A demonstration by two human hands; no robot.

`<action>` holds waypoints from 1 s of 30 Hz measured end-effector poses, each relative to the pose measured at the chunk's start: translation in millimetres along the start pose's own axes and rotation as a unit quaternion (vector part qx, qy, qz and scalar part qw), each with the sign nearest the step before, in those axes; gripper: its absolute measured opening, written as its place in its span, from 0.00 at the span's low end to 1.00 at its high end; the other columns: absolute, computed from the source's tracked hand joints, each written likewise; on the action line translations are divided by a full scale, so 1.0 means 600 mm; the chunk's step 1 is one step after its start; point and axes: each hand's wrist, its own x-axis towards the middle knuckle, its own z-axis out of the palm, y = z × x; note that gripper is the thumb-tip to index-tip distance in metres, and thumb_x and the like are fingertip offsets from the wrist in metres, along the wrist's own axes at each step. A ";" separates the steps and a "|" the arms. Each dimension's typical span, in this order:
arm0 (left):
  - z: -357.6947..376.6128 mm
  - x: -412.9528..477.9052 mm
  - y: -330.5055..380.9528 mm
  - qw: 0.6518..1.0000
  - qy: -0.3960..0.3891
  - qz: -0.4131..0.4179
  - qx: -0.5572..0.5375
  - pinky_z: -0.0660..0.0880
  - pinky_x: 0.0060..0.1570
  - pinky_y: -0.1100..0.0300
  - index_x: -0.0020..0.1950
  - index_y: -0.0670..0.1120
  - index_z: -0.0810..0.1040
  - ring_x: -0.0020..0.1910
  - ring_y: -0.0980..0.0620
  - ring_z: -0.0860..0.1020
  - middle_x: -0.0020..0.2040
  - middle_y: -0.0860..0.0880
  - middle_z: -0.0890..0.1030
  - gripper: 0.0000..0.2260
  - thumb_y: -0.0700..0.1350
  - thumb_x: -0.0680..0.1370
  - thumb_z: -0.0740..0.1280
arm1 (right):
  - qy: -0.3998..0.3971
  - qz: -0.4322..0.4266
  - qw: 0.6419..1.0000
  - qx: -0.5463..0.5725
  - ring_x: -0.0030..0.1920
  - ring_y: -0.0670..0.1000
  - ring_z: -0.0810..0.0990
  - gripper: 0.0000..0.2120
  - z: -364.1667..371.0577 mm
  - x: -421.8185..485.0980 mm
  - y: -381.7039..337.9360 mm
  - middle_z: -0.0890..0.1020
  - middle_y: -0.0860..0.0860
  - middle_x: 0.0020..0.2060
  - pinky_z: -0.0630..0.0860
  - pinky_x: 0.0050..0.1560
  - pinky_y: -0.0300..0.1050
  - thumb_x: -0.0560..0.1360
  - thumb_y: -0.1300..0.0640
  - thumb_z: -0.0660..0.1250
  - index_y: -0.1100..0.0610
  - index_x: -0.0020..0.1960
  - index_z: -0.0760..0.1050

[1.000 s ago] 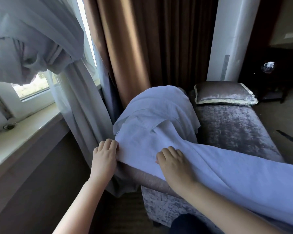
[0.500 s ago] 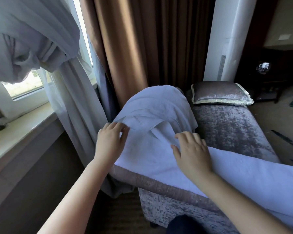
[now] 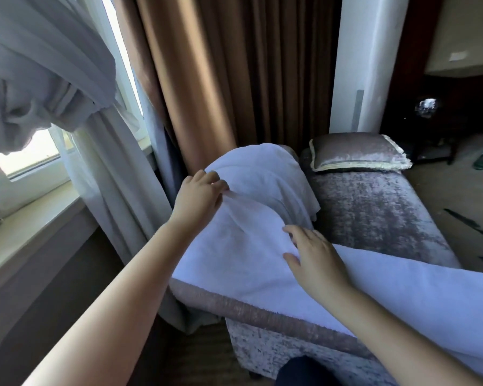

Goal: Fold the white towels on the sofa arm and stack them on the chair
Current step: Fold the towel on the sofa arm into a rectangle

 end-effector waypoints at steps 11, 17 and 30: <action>-0.069 -0.228 -0.067 0.997 -0.059 -0.026 0.038 0.68 0.38 0.52 0.44 0.47 0.73 0.40 0.43 0.75 0.40 0.49 0.76 0.10 0.39 0.65 0.69 | -0.025 -0.245 0.962 -0.115 0.33 0.47 0.74 0.29 0.060 -0.081 -0.037 0.73 0.46 0.36 0.57 0.25 0.36 0.46 0.70 0.76 0.53 0.44 0.78; -0.032 -0.269 -0.071 0.958 -0.248 -0.138 -0.046 0.70 0.48 0.54 0.49 0.51 0.76 0.52 0.49 0.76 0.49 0.55 0.77 0.13 0.36 0.70 0.64 | -0.074 -0.243 0.964 -0.080 0.35 0.46 0.74 0.29 0.062 -0.078 -0.014 0.73 0.45 0.38 0.68 0.21 0.38 0.50 0.69 0.77 0.50 0.47 0.77; 0.051 -0.117 -0.070 0.812 -0.084 -0.474 -0.330 0.67 0.38 0.57 0.46 0.45 0.75 0.44 0.48 0.74 0.41 0.50 0.78 0.09 0.47 0.81 0.62 | -0.048 -0.006 0.995 -0.085 0.60 0.54 0.75 0.22 0.027 0.020 0.048 0.78 0.47 0.60 0.72 0.59 0.51 0.80 0.42 0.56 0.54 0.65 0.73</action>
